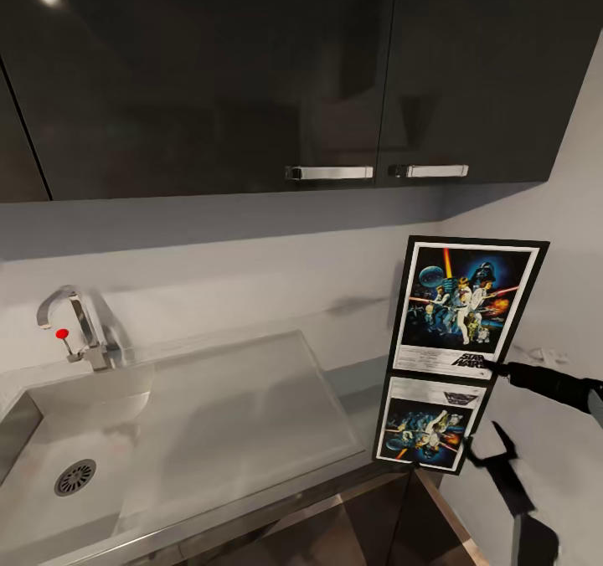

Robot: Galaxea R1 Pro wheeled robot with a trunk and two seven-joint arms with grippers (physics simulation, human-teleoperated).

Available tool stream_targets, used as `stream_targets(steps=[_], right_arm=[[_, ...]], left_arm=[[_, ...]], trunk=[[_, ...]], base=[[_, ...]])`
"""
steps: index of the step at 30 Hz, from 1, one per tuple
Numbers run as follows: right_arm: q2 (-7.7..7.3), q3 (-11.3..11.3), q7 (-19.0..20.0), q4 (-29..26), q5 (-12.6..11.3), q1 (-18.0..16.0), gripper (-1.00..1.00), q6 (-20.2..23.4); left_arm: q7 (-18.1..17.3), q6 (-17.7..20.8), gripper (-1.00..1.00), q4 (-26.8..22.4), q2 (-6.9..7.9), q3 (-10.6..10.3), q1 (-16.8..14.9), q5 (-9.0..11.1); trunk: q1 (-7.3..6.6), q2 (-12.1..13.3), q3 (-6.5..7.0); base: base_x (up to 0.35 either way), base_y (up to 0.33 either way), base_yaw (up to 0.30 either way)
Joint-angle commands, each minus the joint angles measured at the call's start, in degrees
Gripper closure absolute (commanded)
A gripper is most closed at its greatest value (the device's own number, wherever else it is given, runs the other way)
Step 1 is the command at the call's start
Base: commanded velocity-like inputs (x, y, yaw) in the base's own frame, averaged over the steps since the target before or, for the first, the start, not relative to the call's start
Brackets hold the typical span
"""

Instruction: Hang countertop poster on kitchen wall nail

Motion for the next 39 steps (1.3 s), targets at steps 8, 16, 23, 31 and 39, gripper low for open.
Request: stream_targets(steps=[8,16,23,31,39], right_arm=[[1.89,-0.71,-2.24,0.08,0.36,-0.89,-1.0,-0.18],[1.69,-0.78,-4.99,0.15,0.42,-0.89,-1.0,-3.14],[1.39,-0.78,-6.78,0.17,0.33,-0.83,-1.0,-3.61],[1.23,-0.78,-6.87,0.18,0.32,-0.76,-1.0,-3.68],[1.0,-0.89,-6.92,0.18,0.3,-0.84,-1.0,-3.61]], left_arm=[[0.03,-0.03,-1.0,-0.17,0.02,-0.01,0.02,0.6],[0.03,-0.02,-1.0,-0.17,0.02,-0.01,0.02,0.6],[0.03,-0.02,-1.0,-0.17,0.02,-0.01,0.02,0.6],[0.03,-0.02,-1.0,-0.1,0.02,-0.01,0.02,0.6],[0.03,-0.02,-1.0,-0.09,0.02,-0.01,0.02,0.6]], trunk=[[0.01,-0.06,-0.07],[0.01,-0.06,-0.07],[0.01,-0.06,-0.07],[1.11,-2.07,-0.97],[2.87,-5.27,-2.41]], base=[[0.0,0.0,0.0],[0.0,0.0,0.0],[0.0,0.0,0.0],[0.0,0.0,0.0],[0.0,0.0,0.0]])
